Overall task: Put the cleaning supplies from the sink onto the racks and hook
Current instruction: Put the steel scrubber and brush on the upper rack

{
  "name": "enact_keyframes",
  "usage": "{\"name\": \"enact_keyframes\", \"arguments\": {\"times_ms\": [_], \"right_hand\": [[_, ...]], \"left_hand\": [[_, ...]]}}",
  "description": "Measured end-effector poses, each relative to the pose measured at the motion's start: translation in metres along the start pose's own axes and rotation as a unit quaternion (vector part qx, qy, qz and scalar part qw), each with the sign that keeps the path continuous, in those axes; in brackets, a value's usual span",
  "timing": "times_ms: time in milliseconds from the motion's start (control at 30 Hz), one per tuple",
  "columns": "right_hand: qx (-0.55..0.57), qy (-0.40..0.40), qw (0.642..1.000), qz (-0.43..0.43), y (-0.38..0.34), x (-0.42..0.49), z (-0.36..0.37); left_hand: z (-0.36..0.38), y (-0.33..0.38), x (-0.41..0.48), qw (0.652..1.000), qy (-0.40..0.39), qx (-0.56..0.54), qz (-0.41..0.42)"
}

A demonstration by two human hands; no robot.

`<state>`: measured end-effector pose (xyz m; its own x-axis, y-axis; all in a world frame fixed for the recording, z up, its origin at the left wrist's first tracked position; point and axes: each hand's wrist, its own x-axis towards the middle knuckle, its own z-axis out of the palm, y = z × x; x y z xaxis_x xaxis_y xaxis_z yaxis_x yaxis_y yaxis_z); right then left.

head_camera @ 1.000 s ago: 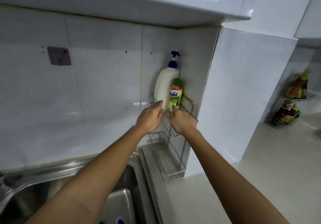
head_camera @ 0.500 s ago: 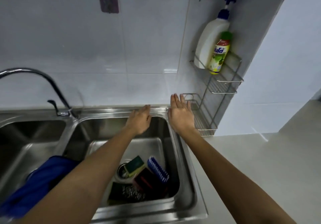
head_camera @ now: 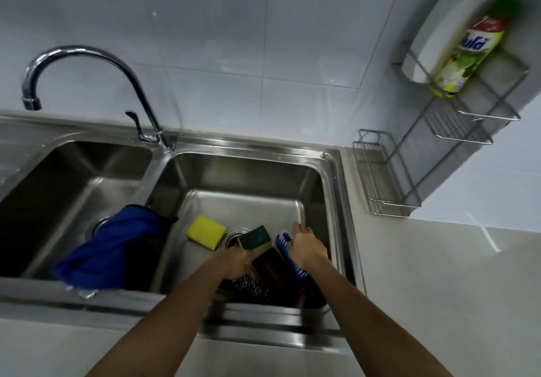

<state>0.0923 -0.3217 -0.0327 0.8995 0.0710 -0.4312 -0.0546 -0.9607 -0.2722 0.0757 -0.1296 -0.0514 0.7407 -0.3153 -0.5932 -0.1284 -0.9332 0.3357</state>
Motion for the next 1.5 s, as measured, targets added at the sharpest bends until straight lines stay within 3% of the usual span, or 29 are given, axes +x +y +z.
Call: {"name": "enact_keyframes", "arguments": {"times_ms": [300,667,900,1167,1367,1500], "right_hand": [[0.039,-0.087,0.993,0.075,0.017,0.030,0.051],[-0.045,-0.046,0.996,0.061,0.029,0.061,0.090],[0.038,-0.088,0.989,0.116,0.028,0.067,0.079],[0.035,0.030,0.995,0.083,0.006,0.045,0.033],[0.196,0.156,0.964,0.085,0.003,0.031,-0.058],[0.244,0.267,0.930,0.059,-0.005,0.018,-0.136]], "left_hand": [[0.032,0.002,0.008,0.994,-0.105,0.015,-0.041],[0.057,-0.005,0.039,0.990,-0.095,0.042,-0.098],[0.044,-0.024,0.030,0.990,-0.094,-0.058,-0.088],[-0.027,-0.015,0.015,0.968,-0.067,-0.219,-0.106],[-0.100,0.004,0.007,0.943,0.092,-0.310,-0.077],[-0.150,0.029,0.003,0.902,0.203,-0.377,-0.051]]}}
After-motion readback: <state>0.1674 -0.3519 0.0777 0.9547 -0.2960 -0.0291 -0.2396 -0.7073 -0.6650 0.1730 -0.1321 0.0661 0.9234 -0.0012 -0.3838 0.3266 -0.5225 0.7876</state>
